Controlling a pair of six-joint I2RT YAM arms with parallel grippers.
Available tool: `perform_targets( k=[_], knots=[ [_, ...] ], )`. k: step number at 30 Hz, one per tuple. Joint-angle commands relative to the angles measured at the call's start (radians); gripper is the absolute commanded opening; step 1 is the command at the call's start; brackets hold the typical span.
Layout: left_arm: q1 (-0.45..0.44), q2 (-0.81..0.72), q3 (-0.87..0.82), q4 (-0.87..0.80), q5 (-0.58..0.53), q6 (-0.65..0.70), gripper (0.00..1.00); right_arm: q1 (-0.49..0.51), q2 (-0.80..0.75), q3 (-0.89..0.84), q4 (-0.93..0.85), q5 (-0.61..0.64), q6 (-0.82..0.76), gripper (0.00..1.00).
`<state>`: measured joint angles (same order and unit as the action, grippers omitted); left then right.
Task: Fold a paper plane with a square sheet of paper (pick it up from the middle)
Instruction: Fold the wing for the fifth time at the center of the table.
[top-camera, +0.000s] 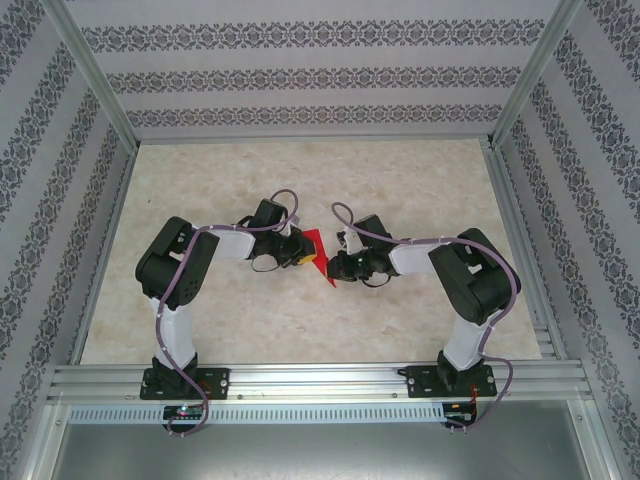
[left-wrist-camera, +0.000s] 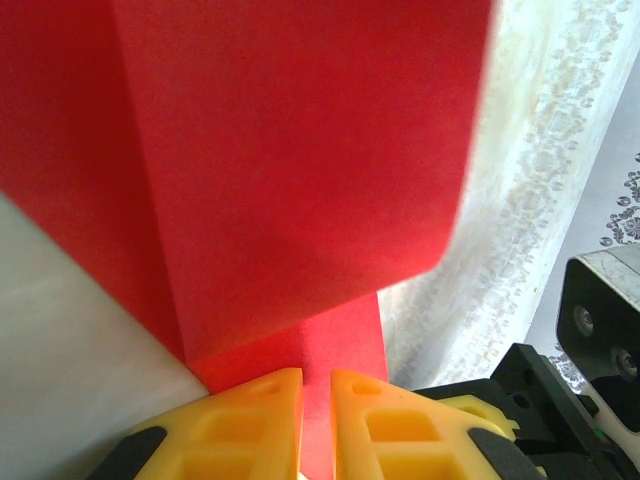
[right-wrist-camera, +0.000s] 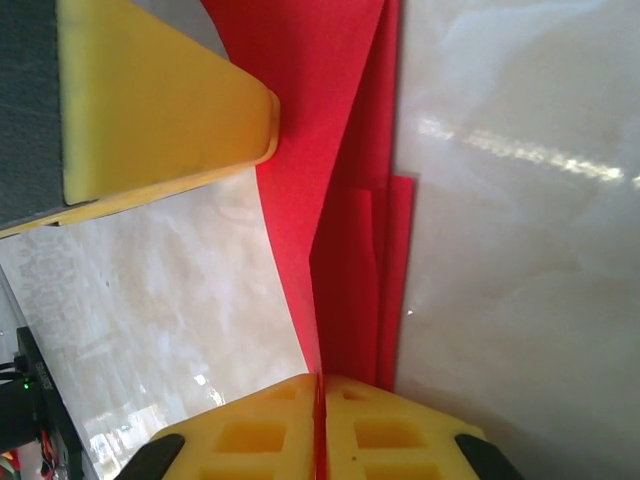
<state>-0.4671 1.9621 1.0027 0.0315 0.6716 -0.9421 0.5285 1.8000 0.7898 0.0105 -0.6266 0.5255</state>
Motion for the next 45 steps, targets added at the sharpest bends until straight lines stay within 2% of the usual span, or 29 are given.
perform_targets(
  k=[1,8,17,26,36,45],
  knots=[
    [-0.007,0.031,0.008,-0.051,-0.047,0.031,0.17,0.012,0.009,0.006,-0.058,0.024,-0.021,0.12],
    [-0.007,0.035,0.014,-0.058,-0.051,0.033,0.17,0.01,-0.084,-0.006,-0.139,0.039,-0.048,0.16],
    [-0.007,0.037,0.015,-0.065,-0.051,0.035,0.17,0.021,-0.037,-0.014,-0.178,0.066,-0.066,0.14],
    [-0.007,0.038,0.014,-0.066,-0.049,0.037,0.17,0.011,-0.223,0.024,-0.225,0.179,-0.077,0.27],
    [-0.008,0.04,0.018,-0.071,-0.046,0.039,0.17,0.063,-0.01,0.2,-0.219,0.081,-0.093,0.17],
    [-0.007,0.045,0.03,-0.088,-0.044,0.044,0.17,0.069,0.058,0.192,-0.223,0.088,-0.095,0.14]
  ],
)
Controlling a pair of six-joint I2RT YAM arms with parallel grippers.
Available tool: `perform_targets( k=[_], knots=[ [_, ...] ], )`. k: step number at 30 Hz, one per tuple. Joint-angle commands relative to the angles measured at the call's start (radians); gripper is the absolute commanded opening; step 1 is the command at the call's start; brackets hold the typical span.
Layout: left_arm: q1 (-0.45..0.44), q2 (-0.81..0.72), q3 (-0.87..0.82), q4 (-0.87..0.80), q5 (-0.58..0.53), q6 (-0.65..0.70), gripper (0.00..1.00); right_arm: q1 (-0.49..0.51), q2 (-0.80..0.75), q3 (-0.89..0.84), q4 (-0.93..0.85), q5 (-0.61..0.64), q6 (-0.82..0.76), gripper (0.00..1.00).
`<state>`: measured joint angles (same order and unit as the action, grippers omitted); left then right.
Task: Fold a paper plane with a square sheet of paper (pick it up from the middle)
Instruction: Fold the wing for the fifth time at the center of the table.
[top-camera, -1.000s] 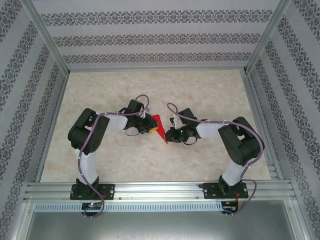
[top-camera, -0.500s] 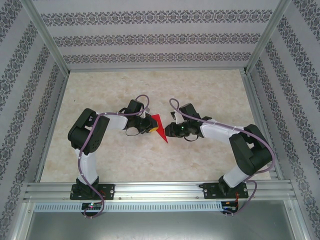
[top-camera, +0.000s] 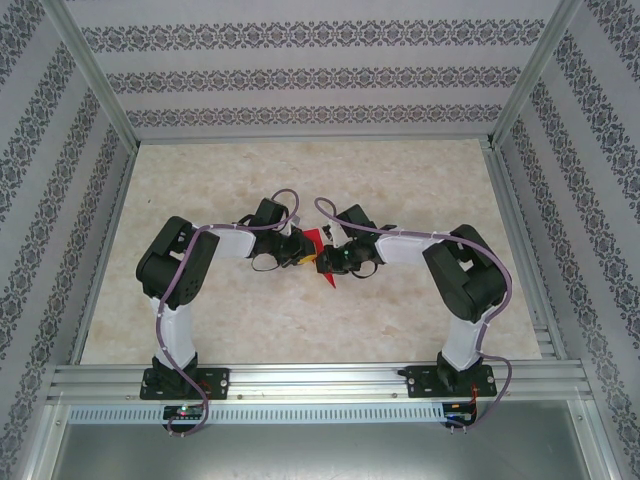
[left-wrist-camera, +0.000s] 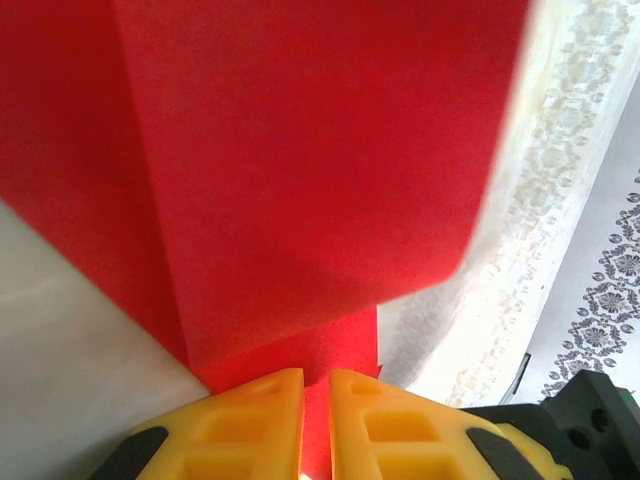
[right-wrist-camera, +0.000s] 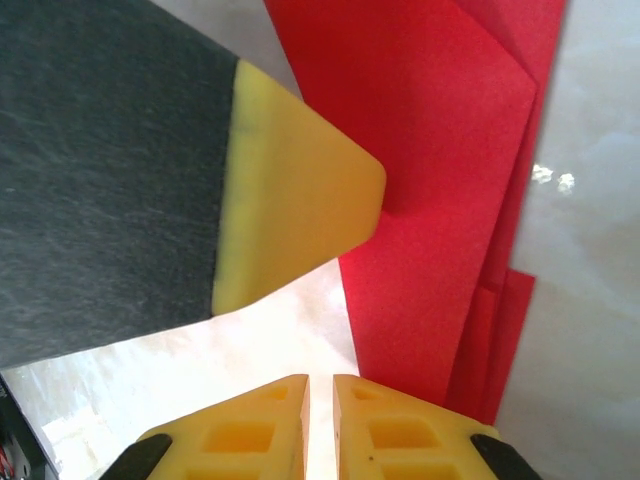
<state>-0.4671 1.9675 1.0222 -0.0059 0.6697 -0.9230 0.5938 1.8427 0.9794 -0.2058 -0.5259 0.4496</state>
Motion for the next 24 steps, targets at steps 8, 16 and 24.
perform_targets(
  k=[8,16,24],
  knots=[
    [-0.008,0.046,0.021,-0.084,-0.062,0.028,0.16,-0.004,0.015,-0.034,-0.031,-0.002,-0.032,0.14],
    [-0.008,0.076,0.07,-0.18,-0.089,0.038,0.15,-0.013,-0.02,-0.031,-0.082,0.02,-0.06,0.14],
    [-0.007,0.091,0.114,-0.247,-0.104,0.051,0.15,0.02,-0.067,0.017,-0.158,0.042,-0.101,0.15]
  ],
)
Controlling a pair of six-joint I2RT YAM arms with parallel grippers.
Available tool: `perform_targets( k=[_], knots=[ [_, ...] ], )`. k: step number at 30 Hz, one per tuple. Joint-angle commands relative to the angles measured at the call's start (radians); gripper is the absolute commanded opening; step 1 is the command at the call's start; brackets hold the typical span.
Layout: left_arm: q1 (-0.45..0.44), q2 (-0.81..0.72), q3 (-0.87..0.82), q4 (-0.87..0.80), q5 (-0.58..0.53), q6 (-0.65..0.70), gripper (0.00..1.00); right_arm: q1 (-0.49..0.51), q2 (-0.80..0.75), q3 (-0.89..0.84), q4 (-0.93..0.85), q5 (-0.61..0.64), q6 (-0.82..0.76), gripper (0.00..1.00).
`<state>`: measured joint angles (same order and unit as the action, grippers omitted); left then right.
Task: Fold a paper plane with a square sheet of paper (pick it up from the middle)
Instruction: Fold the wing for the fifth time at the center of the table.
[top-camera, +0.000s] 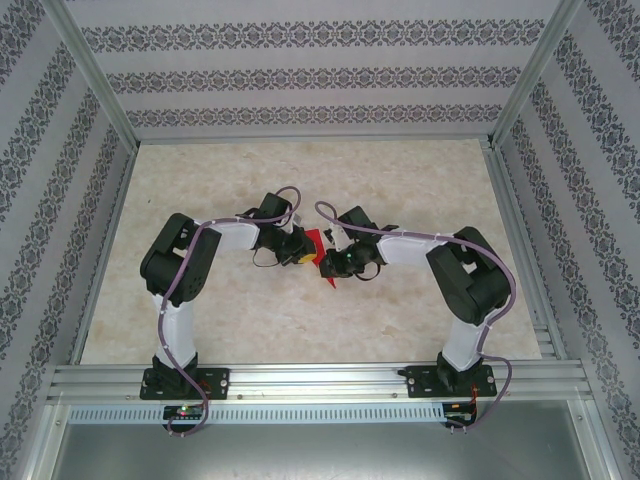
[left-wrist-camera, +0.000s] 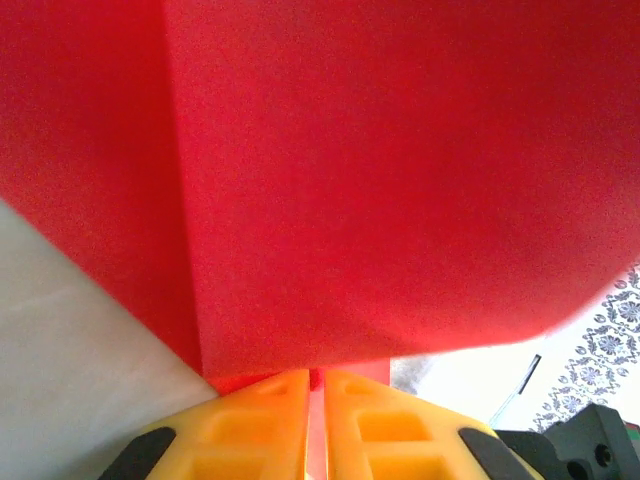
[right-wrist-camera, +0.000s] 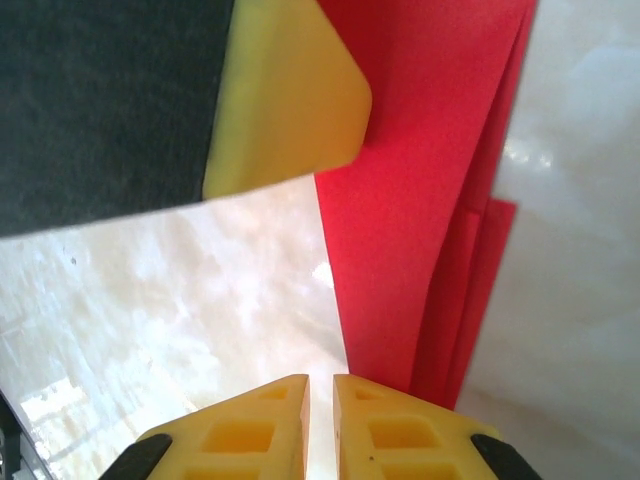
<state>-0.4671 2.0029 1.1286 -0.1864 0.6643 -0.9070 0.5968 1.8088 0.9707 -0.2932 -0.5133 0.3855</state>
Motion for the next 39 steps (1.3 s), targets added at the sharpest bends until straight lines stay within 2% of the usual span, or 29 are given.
perform_targets(
  k=[1,14,30,39],
  knots=[
    [-0.007,0.057,0.011,-0.077,-0.103,0.036,0.15,0.022,-0.033,0.031,-0.078,0.034,-0.04,0.15],
    [-0.007,0.065,0.024,-0.11,-0.115,0.046,0.15,0.042,0.002,0.063,-0.15,0.145,-0.053,0.14],
    [-0.007,0.071,0.031,-0.125,-0.125,0.053,0.15,0.022,0.02,-0.022,-0.12,0.121,-0.046,0.14],
    [-0.007,0.08,0.033,-0.155,-0.155,0.055,0.15,0.008,-0.035,-0.14,-0.09,0.097,-0.018,0.13]
  ],
)
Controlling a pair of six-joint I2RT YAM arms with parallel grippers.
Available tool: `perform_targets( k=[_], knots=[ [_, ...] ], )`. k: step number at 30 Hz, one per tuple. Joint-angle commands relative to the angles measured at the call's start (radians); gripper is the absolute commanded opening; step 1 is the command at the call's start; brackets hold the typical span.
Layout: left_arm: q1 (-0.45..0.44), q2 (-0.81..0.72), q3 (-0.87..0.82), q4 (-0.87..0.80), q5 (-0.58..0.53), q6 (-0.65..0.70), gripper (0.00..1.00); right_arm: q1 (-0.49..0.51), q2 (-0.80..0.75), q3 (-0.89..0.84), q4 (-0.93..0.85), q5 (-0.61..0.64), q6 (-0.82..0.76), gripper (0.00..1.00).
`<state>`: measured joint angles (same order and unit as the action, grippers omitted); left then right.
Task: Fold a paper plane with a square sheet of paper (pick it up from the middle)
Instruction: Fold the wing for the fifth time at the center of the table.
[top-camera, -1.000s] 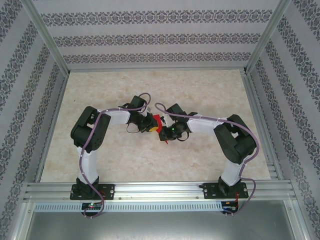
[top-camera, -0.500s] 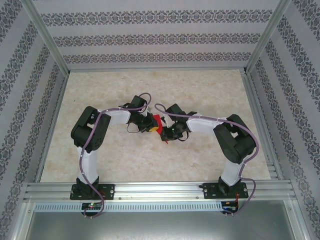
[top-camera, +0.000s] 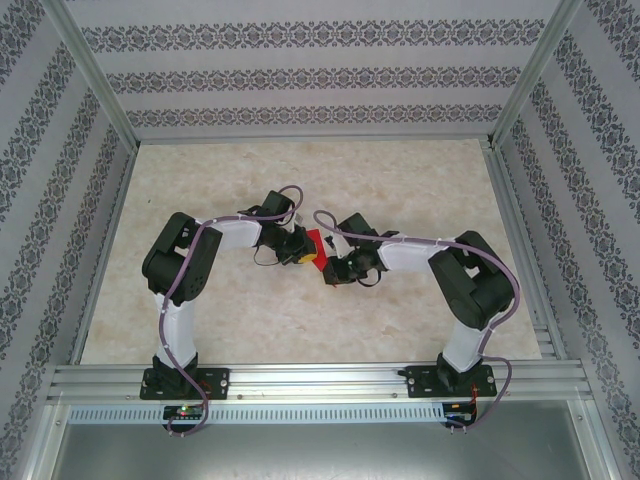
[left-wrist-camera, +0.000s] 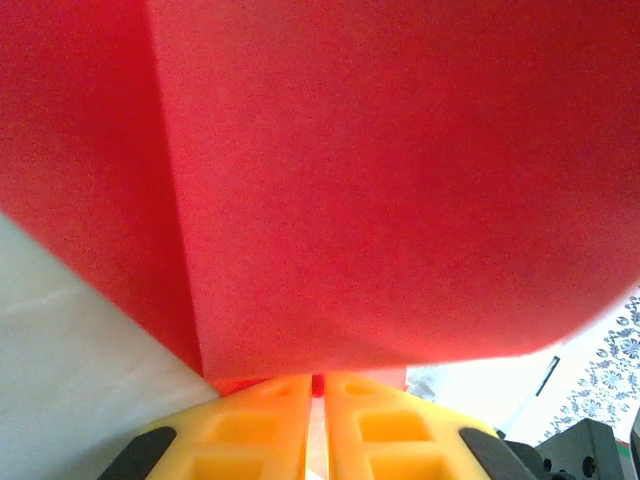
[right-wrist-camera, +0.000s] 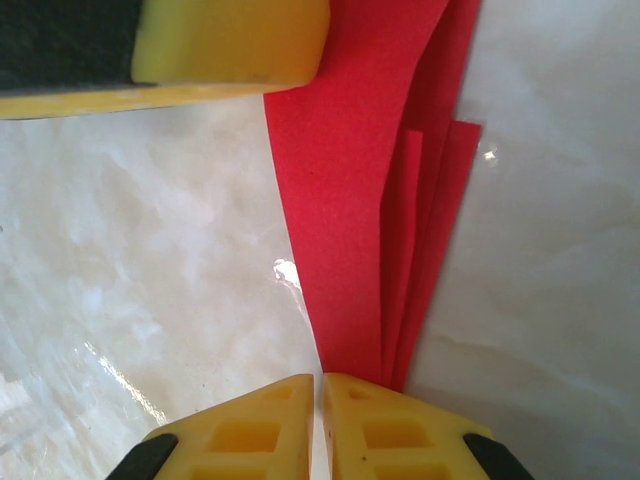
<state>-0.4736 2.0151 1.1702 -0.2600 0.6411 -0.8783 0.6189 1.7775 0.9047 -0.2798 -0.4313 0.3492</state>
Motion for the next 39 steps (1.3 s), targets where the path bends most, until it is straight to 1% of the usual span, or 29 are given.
perform_targets(
  k=[1,4,8,12,16,20,29,34,39],
  knots=[
    [0.0,0.069,-0.007,-0.084,-0.134,0.026,0.15,-0.018,-0.015,-0.091,-0.098,0.008,0.026,0.12],
    [-0.001,0.07,-0.007,-0.093,-0.142,0.027,0.14,-0.018,-0.048,-0.14,-0.078,-0.015,0.049,0.12],
    [-0.001,0.07,-0.007,-0.096,-0.144,0.03,0.14,-0.018,-0.093,-0.179,-0.075,-0.013,0.075,0.12],
    [-0.001,0.069,-0.002,-0.092,-0.137,0.031,0.14,-0.018,-0.169,-0.158,-0.076,-0.017,0.082,0.12],
    [-0.001,0.064,0.0,-0.085,-0.126,0.032,0.14,-0.018,-0.223,-0.096,-0.065,-0.003,0.079,0.13],
    [-0.001,0.061,0.005,-0.081,-0.114,0.034,0.14,-0.015,-0.184,-0.02,-0.044,-0.018,0.074,0.14],
    [-0.001,0.061,0.013,-0.076,-0.1,0.034,0.14,-0.005,0.011,0.118,-0.025,-0.03,0.065,0.12],
    [-0.001,0.06,0.013,-0.079,-0.101,0.034,0.15,-0.01,0.054,0.097,-0.021,-0.021,0.063,0.11],
    [0.0,0.06,0.021,-0.082,-0.097,0.039,0.15,-0.018,0.038,0.035,-0.018,-0.017,0.065,0.1]
  ],
)
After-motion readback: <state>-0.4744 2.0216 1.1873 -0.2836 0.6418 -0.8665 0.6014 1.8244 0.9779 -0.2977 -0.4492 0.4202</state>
